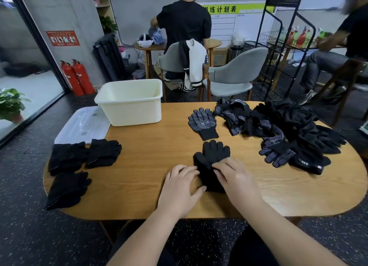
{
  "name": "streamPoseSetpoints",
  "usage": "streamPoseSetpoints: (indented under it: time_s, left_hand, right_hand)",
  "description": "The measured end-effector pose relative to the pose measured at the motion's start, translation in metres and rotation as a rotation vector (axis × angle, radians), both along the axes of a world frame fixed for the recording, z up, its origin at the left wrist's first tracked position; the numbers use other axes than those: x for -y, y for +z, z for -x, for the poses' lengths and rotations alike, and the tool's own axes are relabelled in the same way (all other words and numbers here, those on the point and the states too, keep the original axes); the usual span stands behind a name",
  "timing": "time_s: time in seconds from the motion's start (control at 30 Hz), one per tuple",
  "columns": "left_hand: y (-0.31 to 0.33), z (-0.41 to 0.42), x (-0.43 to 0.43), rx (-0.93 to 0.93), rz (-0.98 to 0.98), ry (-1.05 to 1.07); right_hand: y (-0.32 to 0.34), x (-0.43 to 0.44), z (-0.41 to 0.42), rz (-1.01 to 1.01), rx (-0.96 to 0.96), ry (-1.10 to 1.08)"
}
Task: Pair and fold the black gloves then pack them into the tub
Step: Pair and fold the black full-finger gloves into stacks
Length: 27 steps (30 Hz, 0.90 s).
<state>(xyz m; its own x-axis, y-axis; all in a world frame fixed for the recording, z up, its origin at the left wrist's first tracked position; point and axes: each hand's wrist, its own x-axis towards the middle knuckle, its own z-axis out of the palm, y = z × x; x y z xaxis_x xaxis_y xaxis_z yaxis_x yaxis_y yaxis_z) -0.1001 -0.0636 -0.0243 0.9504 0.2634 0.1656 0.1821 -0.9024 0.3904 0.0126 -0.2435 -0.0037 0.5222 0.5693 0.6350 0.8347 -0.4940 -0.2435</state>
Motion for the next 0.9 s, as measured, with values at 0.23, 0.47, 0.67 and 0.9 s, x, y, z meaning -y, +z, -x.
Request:
streamPoseSetpoints:
  time_s: [0.23,0.47,0.67,0.9]
  left_hand:
    - [0.001,0.002,0.000,0.006,0.030,-0.005]
    - [0.005,0.003,0.001,0.006,0.070,0.011]
    - [0.009,0.006,0.003,-0.007,0.155,0.076]
    - [0.000,0.004,-0.001,0.004,-0.009,-0.030]
  right_hand:
    - [-0.029,0.008,0.022,0.143,0.014,0.065]
    - [-0.027,0.008,0.026,0.138,0.043,0.072]
    - [-0.036,0.012,0.023,0.181,-0.032,0.096]
    - [-0.008,-0.005,0.011,0.092,-0.177,0.028]
